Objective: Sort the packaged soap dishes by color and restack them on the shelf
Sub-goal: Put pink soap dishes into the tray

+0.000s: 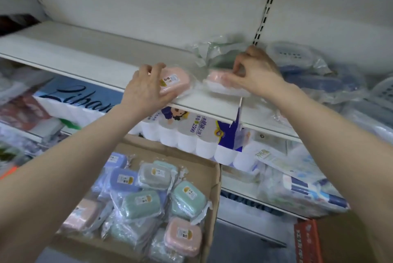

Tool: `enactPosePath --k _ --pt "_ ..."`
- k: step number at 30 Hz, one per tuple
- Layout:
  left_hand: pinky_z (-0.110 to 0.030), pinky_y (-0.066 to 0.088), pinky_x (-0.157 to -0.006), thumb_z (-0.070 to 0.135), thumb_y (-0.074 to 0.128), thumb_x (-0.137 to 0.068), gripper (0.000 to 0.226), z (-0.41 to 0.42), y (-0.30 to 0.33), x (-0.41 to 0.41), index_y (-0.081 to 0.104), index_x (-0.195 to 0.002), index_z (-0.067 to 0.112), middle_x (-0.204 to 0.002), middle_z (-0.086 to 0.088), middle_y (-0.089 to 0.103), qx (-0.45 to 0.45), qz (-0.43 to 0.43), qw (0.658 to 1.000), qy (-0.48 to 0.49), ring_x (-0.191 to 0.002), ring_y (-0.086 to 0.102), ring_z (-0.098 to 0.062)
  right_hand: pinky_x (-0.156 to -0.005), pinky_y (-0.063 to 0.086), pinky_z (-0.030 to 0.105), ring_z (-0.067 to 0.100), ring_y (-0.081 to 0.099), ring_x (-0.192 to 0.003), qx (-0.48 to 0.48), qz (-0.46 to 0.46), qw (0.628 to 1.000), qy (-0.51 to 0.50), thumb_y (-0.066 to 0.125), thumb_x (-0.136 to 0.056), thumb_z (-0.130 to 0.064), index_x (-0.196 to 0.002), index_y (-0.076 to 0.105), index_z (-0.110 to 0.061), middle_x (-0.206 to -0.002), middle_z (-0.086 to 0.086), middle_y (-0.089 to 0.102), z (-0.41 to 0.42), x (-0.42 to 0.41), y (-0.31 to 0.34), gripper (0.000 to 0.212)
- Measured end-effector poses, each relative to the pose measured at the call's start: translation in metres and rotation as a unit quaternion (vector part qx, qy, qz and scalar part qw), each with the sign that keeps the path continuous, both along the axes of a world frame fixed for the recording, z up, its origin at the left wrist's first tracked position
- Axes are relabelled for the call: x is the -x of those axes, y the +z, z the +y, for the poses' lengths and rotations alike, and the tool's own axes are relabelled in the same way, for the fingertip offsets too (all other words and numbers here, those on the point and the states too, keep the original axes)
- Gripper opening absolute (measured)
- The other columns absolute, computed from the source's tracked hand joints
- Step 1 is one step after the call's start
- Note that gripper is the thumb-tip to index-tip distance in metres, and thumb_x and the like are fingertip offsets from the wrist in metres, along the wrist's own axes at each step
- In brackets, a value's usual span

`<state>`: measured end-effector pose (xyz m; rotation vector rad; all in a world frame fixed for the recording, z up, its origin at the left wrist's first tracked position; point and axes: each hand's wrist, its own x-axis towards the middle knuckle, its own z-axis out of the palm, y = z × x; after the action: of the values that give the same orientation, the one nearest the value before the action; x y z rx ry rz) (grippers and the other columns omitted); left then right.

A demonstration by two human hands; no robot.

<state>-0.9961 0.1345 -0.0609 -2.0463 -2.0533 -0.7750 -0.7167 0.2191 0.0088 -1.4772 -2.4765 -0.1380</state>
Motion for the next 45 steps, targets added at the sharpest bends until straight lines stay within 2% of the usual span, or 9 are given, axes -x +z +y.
enactPosePath --k 4,8,18,24,29,32,35,40,45 --pt "-0.047 0.043 -0.093 0.076 0.042 -0.071 0.089 0.0 0.001 0.002 0.044 -0.134 0.013 -0.124 -0.019 0.054 0.058 0.013 0.998 0.023 -0.108 0.05 -0.041 -0.079 0.04 0.032 0.026 0.051 -0.105 0.087 0.024 0.996 0.014 0.078 -0.068 -0.058 -0.111 0.055 -0.019 -0.12 0.006 0.051 -0.013 -0.005 -0.018 0.062" --pt "-0.047 0.043 -0.093 0.066 0.058 -0.079 0.079 -0.005 0.002 0.003 0.04 -0.137 0.015 -0.124 -0.018 0.051 0.068 -0.01 0.998 0.005 -0.11 0.049 -0.04 -0.102 0.041 0.04 0.034 0.047 -0.126 0.133 0.006 0.991 -0.032 0.075 -0.072 -0.061 -0.147 0.034 -0.022 -0.143 0.014 0.047 -0.02 -0.01 -0.033 0.094" --pt "-0.038 0.042 -0.095 0.052 0.063 -0.079 0.074 -0.063 -0.024 0.044 0.04 -0.138 0.014 -0.129 -0.011 0.05 -0.057 -0.076 0.994 -0.057 -0.114 0.048 -0.029 -0.096 0.034 0.041 0.033 0.041 -0.115 -0.025 0.113 0.983 -0.142 0.073 -0.067 -0.063 -0.14 0.042 -0.027 -0.124 0.012 0.048 -0.113 0.035 -0.053 0.087" --pt "-0.036 0.04 -0.094 0.05 0.064 -0.084 0.073 -0.123 -0.08 0.076 0.041 -0.138 0.007 -0.127 -0.012 0.051 -0.034 -0.106 0.991 -0.078 -0.114 0.046 -0.026 -0.091 0.036 0.038 0.03 0.045 -0.108 -0.078 0.129 0.978 -0.147 0.064 -0.068 -0.069 -0.139 0.044 -0.026 -0.117 0.008 0.051 -0.194 0.054 -0.112 0.086" --pt "-0.043 0.045 -0.088 0.062 0.064 -0.078 0.076 -0.172 -0.155 0.094 0.038 -0.142 0.03 -0.117 -0.013 0.057 0.075 -0.046 0.989 -0.123 -0.104 0.053 -0.032 -0.09 0.039 0.041 0.034 0.047 -0.108 0.026 0.138 0.97 -0.198 0.062 -0.069 -0.068 -0.139 0.045 -0.023 -0.116 0.011 0.053 -0.258 0.06 -0.202 0.085" --pt "-0.044 0.041 -0.096 0.07 0.049 -0.07 0.085 -0.187 -0.196 0.1 0.046 -0.139 0.02 -0.125 -0.013 0.055 0.244 0.015 0.96 -0.14 -0.112 0.052 -0.037 -0.09 0.042 0.044 0.037 0.048 -0.106 0.184 0.085 0.949 -0.243 0.067 -0.07 -0.065 -0.14 0.041 -0.027 -0.116 0.014 0.054 -0.285 0.063 -0.254 0.084" --pt "-0.042 0.034 -0.105 0.059 0.063 -0.075 0.083 -0.187 -0.221 0.095 0.037 -0.144 0.023 -0.136 -0.009 0.048 0.311 0.078 0.933 -0.162 -0.124 0.044 -0.032 -0.092 0.043 0.044 0.035 0.044 -0.113 0.293 0.018 0.926 -0.239 0.065 -0.076 -0.059 -0.141 0.033 -0.031 -0.127 0.012 0.048 -0.296 0.068 -0.291 0.078" --pt "-0.044 0.028 -0.111 0.054 0.061 -0.081 0.078 -0.162 -0.244 0.081 0.029 -0.147 0.027 -0.143 -0.006 0.04 0.331 0.105 0.921 -0.174 -0.133 0.035 -0.03 -0.106 0.038 0.046 0.037 0.032 -0.133 0.328 -0.028 0.923 -0.199 0.061 -0.084 -0.048 -0.148 0.021 -0.033 -0.145 0.017 0.035 -0.276 0.083 -0.33 0.077" --pt "-0.051 0.017 -0.116 0.056 0.049 -0.091 0.07 -0.146 -0.268 0.074 0.022 -0.149 0.028 -0.153 -0.005 0.029 0.347 0.132 0.911 -0.181 -0.143 0.02 -0.035 -0.104 0.04 0.05 0.037 0.028 -0.138 0.315 -0.076 0.933 -0.158 0.064 -0.084 -0.036 -0.15 0.015 -0.034 -0.146 0.014 0.032 -0.265 0.089 -0.353 0.082"
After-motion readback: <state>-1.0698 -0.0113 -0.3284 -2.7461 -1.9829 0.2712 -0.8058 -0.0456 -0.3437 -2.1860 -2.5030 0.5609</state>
